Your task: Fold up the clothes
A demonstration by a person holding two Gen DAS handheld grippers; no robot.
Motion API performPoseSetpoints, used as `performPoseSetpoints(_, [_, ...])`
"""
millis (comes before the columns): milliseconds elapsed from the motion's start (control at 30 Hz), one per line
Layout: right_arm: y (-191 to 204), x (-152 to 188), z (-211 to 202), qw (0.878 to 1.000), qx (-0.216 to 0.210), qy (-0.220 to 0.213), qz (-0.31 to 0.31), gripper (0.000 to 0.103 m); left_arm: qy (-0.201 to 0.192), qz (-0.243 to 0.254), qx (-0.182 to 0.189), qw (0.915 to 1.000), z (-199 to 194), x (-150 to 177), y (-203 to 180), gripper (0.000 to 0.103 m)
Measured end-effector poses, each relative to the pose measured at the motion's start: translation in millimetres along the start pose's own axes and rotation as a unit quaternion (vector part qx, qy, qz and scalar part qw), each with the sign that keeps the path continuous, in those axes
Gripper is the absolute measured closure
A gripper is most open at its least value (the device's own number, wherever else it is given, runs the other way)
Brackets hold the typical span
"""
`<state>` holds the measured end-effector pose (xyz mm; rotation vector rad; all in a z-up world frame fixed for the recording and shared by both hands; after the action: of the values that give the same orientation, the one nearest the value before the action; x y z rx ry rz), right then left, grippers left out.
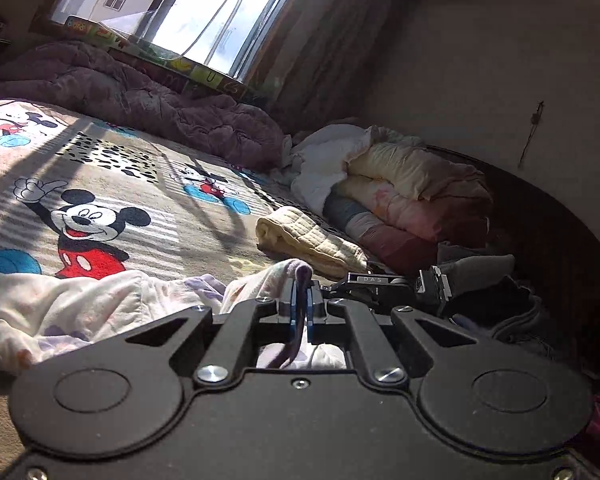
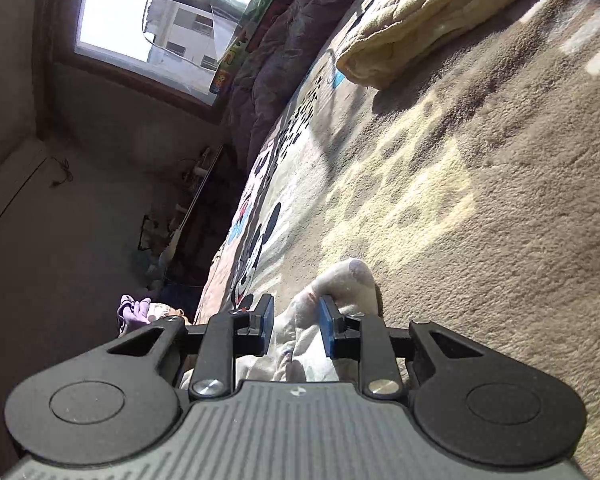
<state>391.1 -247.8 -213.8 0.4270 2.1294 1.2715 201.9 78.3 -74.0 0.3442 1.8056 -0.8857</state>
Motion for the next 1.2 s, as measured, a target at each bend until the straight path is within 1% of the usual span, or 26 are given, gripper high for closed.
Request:
performPoseSetpoints(67, [-7.3, 0.1, 0.0, 0.999, -0.024, -0.002, 0.039, 0.073, 0.021, 0.044, 0.025, 0.9985, 12.5, 6.2, -30.2, 0.102])
performPoseSetpoints(100, [-9.8, 0.6, 0.3, 0.998, -0.035, -0.002, 0.054, 0.069, 0.033, 0.065, 0.039, 0.9966, 18.8, 11.4, -42.9, 0.102])
performPoseSetpoints(167, [-12.8, 1.1, 0.8, 0.996, -0.047, -0.001, 0.074, 0.068, 0.058, 0.102, 0.061, 0.9912, 31.0, 24.0, -63.4, 0.102])
performPoseSetpoints(267, [-12.7, -0.5, 0.4, 0.996, -0.049, -0.001, 0.079, 0.067, 0.098, 0.15, 0.094, 0.9792, 46.4, 46.1, -85.0, 0.102])
performPoseSetpoints(333, [-10.9, -2.2, -0.7, 0.995, -0.055, -0.001, 0.08, 0.06, 0.122, 0.18, 0.113, 0.9695, 51.6, 60.7, -92.2, 0.102])
performPoseSetpoints(400, [-8.8, -4.4, -0.9, 0.996, -0.055, 0.001, 0.075, 0.057, 0.142, 0.194, 0.126, 0.9625, 55.4, 71.4, -94.4, 0.102])
performPoseSetpoints(533, [-6.2, -8.8, -1.9, 0.997, -0.047, 0.0, 0.061, 0.056, 0.178, 0.221, 0.141, 0.9484, 58.8, 90.5, -92.2, 0.102])
performPoseSetpoints(633, [-2.3, -10.7, -2.3, 0.998, -0.042, -0.001, 0.051, 0.056, 0.187, 0.226, 0.155, 0.9434, 57.2, 94.5, -91.1, 0.103])
performPoseSetpoints(700, [-2.3, -10.6, -4.3, 0.999, -0.034, -0.003, 0.039, 0.056, 0.194, 0.235, 0.164, 0.9382, 55.9, 96.1, -93.5, 0.103])
performPoseSetpoints(767, [-1.8, -9.8, -5.9, 0.999, -0.022, -0.007, 0.025, 0.058, 0.202, 0.246, 0.17, 0.9326, 54.3, 98.1, -96.1, 0.103])
performPoseSetpoints(833, [-0.8, -8.3, -7.1, 1.0, -0.006, -0.014, 0.007, 0.072, 0.212, 0.258, 0.168, 0.9274, 54.6, 101.8, -98.5, 0.103])
performPoseSetpoints(933, [-1.6, -5.3, -7.1, 1.0, 0.006, -0.016, -0.01, 0.076, 0.243, 0.292, 0.157, 0.9116, 58.8, 114.5, -101.9, 0.103])
performPoseSetpoints(967, [-1.4, -3.7, -7.4, 1.0, 0.012, -0.016, -0.018, 0.077, 0.252, 0.299, 0.154, 0.9075, 60.2, 118.5, -102.3, 0.103])
performPoseSetpoints(1067, [-1.0, 1.1, -8.2, 0.998, 0.032, -0.018, -0.043, 0.082, 0.269, 0.302, 0.15, 0.9022, 64.7, 125.2, -102.4, 0.103])
performPoseSetpoints(1133, [-0.9, 2.9, -8.6, 0.998, 0.037, -0.021, -0.05, 0.083, 0.275, 0.292, 0.158, 0.9022, 66.3, 126.5, -101.6, 0.101])
performPoseSetpoints(1200, [0.3, 5.1, -10.3, 0.997, 0.041, -0.024, -0.055, 0.083, 0.277, 0.279, 0.172, 0.9033, 64.1, 124.3, -101.1, 0.096])
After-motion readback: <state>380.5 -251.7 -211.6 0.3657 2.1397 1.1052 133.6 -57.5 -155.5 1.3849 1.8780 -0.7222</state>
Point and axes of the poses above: each gripper's, at about its wrist camera, not at the fingertips, and z roughly the way its jaws point, y to its left, x to its underside, the point moved 3 cm from there along z, roughly the way its jaws point, and after that the axes turned 6 degrees about x, right-handed, at the moved point
